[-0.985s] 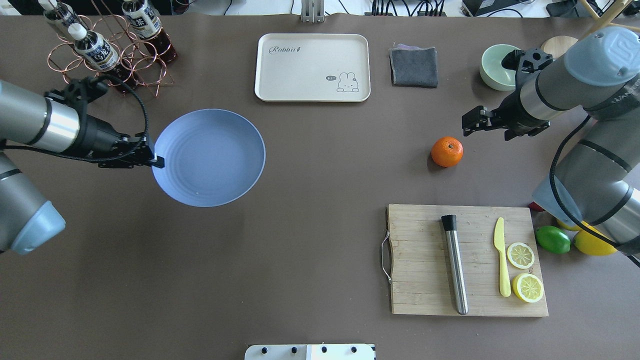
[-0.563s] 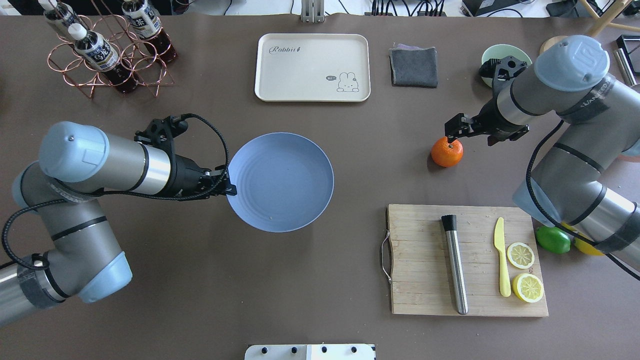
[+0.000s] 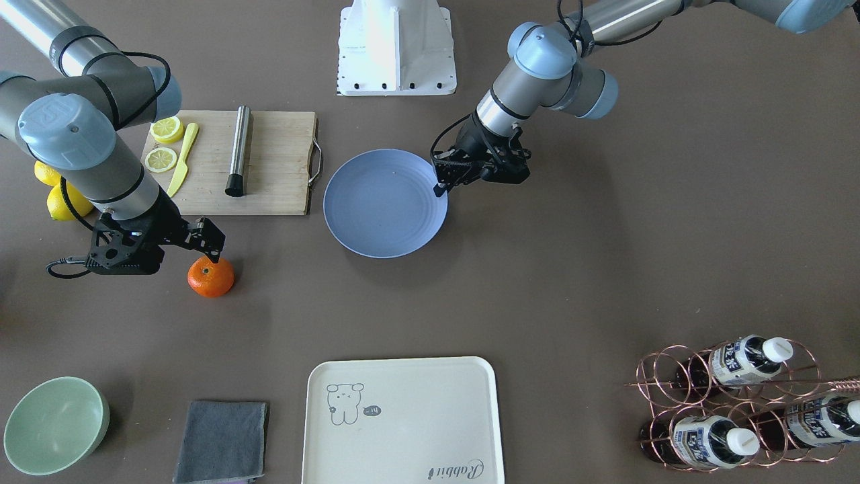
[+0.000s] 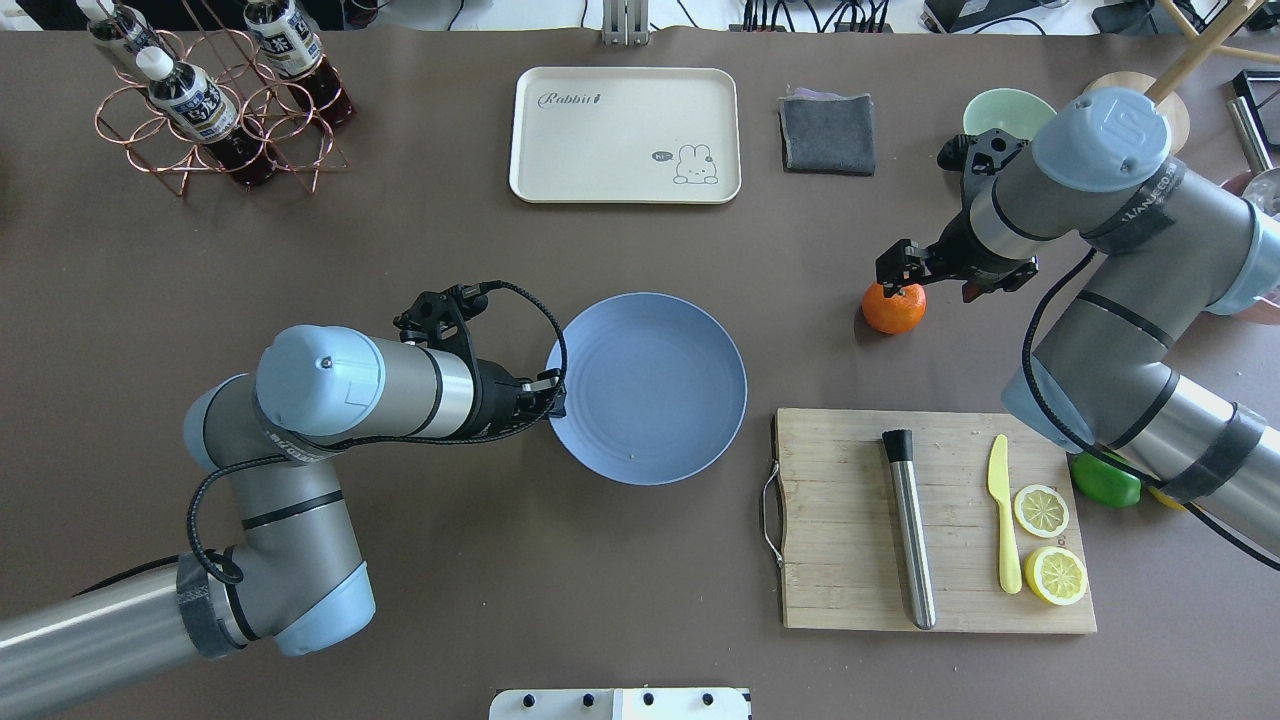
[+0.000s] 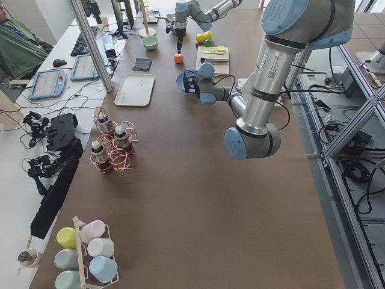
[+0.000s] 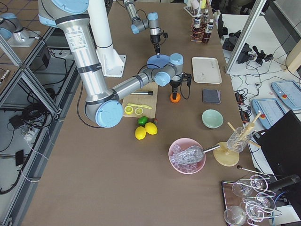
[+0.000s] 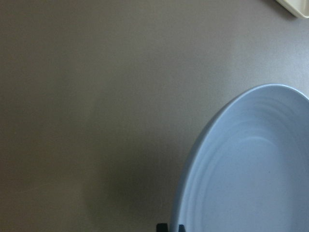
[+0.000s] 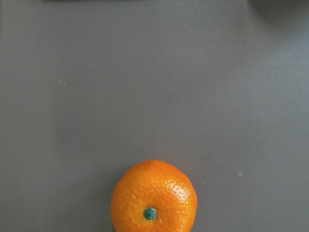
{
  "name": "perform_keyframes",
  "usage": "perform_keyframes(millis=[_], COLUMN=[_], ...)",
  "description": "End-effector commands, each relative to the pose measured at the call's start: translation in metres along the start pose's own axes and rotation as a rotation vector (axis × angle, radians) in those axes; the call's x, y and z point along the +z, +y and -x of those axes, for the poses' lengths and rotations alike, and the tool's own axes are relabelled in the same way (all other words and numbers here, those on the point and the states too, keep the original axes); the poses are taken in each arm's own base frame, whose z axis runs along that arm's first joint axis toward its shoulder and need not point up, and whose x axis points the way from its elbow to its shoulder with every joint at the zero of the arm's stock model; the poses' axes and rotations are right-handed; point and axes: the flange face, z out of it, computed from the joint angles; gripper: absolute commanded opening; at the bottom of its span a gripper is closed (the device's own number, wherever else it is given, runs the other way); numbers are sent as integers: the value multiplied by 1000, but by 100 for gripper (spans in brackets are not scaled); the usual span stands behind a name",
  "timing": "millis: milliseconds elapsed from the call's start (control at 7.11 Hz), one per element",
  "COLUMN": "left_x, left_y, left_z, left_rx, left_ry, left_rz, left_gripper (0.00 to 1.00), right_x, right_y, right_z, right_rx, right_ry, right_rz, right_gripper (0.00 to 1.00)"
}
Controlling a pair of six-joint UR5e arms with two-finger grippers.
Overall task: Pick orange to plate
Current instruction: 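Close the right gripper on the orange while the left hovers at the plate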
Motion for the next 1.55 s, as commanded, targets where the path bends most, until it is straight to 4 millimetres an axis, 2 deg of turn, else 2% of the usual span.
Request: perform_keyframes(millis=[0, 141, 422, 563, 704, 985, 1407], left_x=[23, 20, 22, 23, 23, 21, 22], left_y=[-11, -26, -31, -32, -33, -34, -37], left_z=[-6, -2, 4, 8, 12, 12, 13], left_rx=[-11, -17, -15, -8, -3, -4, -6], left_ry=[-25, -29, -34, -38, -43, -41, -43], left_rz=[-32, -53, -58, -58, -59, -62, -67], left_gripper=[0, 0, 0, 84, 98, 98, 98], right_x=[8, 11, 15, 17, 20, 25, 45], right_y=[3, 2, 4, 5, 9, 3, -8], right_z=[1, -1, 0, 1, 6, 21, 21], right_rx=[-8, -7, -11, -13, -22, -32, -22], right_ry=[-7, -6, -4, 0, 5, 9, 56], right_rz=[2, 3, 7, 9, 3, -7, -21], right_gripper=[100, 100, 100, 100, 100, 100, 100])
